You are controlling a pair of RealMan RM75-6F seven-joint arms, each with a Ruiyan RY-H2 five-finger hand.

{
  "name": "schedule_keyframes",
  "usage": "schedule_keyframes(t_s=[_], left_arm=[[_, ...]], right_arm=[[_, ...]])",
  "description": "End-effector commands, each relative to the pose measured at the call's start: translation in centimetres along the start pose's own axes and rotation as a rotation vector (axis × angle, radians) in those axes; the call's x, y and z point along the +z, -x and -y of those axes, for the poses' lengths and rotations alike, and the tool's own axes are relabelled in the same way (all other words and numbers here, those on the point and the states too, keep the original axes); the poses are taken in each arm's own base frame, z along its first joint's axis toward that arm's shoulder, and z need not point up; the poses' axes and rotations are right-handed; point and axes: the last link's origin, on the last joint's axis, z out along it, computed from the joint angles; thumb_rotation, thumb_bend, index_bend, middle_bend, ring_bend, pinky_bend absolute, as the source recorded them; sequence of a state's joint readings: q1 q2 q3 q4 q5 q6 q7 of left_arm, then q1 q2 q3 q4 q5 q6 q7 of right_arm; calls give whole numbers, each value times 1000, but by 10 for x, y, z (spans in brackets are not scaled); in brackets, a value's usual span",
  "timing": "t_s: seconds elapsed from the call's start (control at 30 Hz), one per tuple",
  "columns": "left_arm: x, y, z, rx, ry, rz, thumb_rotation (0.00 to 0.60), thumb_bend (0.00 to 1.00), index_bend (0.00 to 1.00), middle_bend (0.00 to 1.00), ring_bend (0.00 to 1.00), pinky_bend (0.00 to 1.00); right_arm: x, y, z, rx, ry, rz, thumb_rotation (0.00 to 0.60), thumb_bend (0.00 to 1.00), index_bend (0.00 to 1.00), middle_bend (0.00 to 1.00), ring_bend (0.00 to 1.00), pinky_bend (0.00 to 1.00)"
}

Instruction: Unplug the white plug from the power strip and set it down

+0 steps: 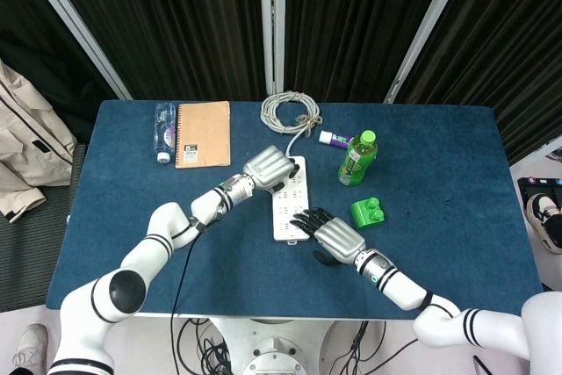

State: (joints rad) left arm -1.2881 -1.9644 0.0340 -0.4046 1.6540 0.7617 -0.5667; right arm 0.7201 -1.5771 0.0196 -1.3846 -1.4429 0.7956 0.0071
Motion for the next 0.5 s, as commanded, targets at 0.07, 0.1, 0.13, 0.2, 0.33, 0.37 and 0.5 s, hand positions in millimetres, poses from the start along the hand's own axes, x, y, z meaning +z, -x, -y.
schedule_keyframes(t_s=[0.07, 0.1, 0.13, 0.2, 0.33, 0.37, 0.5], left_arm=[[-2, 0, 1, -3, 2, -4, 600, 515, 640, 749, 748, 942], [-2, -1, 1, -1, 3, -7, 600, 515, 640, 750, 748, 943], [-2, -1, 1, 1, 5, -8, 600, 515, 641, 749, 748, 943], [-3, -2, 1, -1, 6, -15, 600, 515, 641, 750, 748, 943], [-2, -5, 2, -10, -2, -28, 600, 514, 641, 751, 748, 944], [-1, -6, 2, -11, -5, -29, 600, 514, 641, 751, 748, 944], [1, -5, 1, -4, -13, -19, 600, 514, 641, 754, 750, 945]], right_arm=[[0, 0, 0, 1, 1, 1, 600, 388, 62, 95, 0, 0], [0, 0, 0, 1, 1, 1, 600, 389, 62, 95, 0, 0], [0, 0, 0, 1, 1, 2, 600, 389, 62, 95, 0, 0], [0, 0, 1, 2, -1, 1, 600, 388, 62, 96, 0, 0], [1, 0, 2, 2, -3, 1, 600, 388, 62, 97, 0, 0], [1, 0, 2, 1, -3, 1, 600, 388, 62, 97, 0, 0], [1, -1, 2, 1, -4, -2, 600, 389, 62, 97, 0, 0]])
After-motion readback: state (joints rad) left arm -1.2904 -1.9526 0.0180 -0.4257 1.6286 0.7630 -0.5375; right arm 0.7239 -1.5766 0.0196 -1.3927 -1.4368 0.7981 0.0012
